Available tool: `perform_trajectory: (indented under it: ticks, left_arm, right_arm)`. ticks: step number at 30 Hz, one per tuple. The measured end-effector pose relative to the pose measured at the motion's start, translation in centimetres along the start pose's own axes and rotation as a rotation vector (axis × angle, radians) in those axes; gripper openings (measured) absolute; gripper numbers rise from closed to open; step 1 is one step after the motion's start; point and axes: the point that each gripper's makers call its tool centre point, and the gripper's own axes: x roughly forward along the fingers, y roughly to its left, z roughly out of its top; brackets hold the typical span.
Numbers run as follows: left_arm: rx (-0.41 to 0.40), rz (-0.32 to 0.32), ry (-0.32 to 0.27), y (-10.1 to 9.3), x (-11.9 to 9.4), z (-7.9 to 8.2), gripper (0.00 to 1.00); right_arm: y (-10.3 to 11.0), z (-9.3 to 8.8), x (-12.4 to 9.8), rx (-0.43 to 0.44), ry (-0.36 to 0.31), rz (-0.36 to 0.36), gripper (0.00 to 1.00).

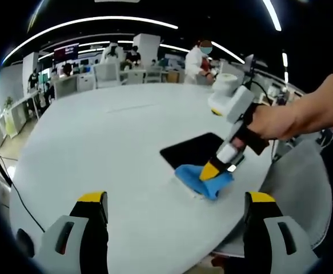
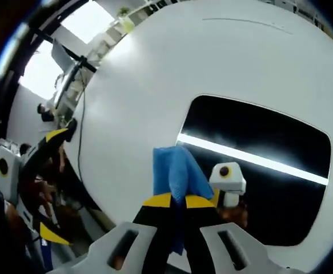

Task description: Wipe the mirror surface with the cleaning cloth until all visible marks leave the cleaned area.

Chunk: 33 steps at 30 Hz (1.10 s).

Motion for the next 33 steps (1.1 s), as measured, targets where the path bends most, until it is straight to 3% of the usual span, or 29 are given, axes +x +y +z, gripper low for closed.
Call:
perform_trajectory:
  ticks: [6,15,23,33]
  left_arm:
    - [-0.002,0.02,-0.012,0.4,-0.2,0.3,1.0]
    - [-0.01,0.029,0.008,0.4,-0.5,-0.5,1.0]
    - [-0.02,0.038,0.018,0.5,-0.6,-1.0,1.0]
    - [-0.026,0.035,0.005,0.1,-0.7,-0.2,1.0]
  right_arm:
    - [0.1,0.0,0.0,-0.015,0.007,0.002,0.01]
    - [0.0,0.1,0.1,-0.088,0.034,0.009,0.01]
    - [-0.2,0.7,0.3,-0.006,0.049,0.022,0.01]
    - [-1.9,3.4,0.4,0.023,0.028,0.013,0.01]
